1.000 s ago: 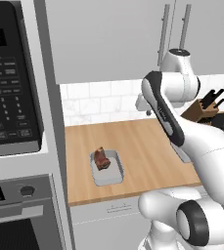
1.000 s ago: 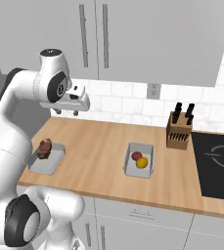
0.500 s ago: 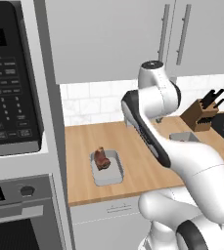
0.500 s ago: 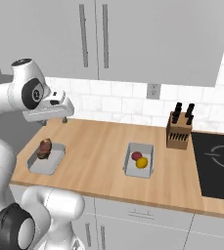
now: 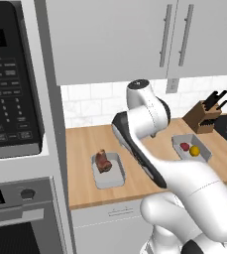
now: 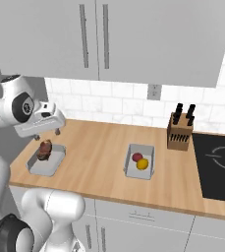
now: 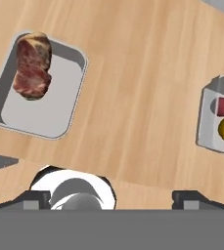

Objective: Take the meat container that has the steak and place it on the second highest rack of the freezer. Then take the vegetable container that has the tomato and lemon and place it on the highest rack of the freezer.

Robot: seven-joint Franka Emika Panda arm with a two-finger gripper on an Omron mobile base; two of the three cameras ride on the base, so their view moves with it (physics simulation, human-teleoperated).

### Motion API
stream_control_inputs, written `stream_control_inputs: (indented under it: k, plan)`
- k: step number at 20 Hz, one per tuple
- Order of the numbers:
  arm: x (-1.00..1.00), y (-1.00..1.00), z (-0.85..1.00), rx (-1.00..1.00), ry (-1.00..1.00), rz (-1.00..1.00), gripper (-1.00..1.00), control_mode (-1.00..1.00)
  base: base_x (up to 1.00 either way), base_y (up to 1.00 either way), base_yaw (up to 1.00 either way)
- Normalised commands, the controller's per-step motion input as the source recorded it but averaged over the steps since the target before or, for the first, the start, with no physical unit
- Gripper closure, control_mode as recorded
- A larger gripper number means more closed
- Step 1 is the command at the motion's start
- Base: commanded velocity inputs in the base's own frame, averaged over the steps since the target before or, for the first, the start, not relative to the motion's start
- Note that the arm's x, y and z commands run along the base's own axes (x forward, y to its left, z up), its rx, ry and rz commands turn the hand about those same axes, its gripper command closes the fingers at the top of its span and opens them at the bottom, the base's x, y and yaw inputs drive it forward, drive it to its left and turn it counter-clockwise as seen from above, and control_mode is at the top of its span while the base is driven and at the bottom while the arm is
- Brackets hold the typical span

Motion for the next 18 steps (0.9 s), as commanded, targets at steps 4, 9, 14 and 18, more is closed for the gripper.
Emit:
stream_control_inputs:
  k: [4, 9, 14, 18]
  plan:
    - [-0.01, 0.06, -0.45, 0.10, 0.06, 0.01, -1.00, -1.00, 0.00, 0.00, 0.00]
    - [0.00, 0.05, -0.56, 0.16, 0.07, -0.16, -1.00, -1.00, 0.00, 0.00, 0.00]
    - [0.04, 0.31, -0.68, 0.11, 0.15, -0.33, -1.00, -1.00, 0.00, 0.00, 0.00]
    - [0.10, 0.52, -0.61, 0.04, 0.20, -0.49, -1.00, -1.00, 0.00, 0.00, 0.00]
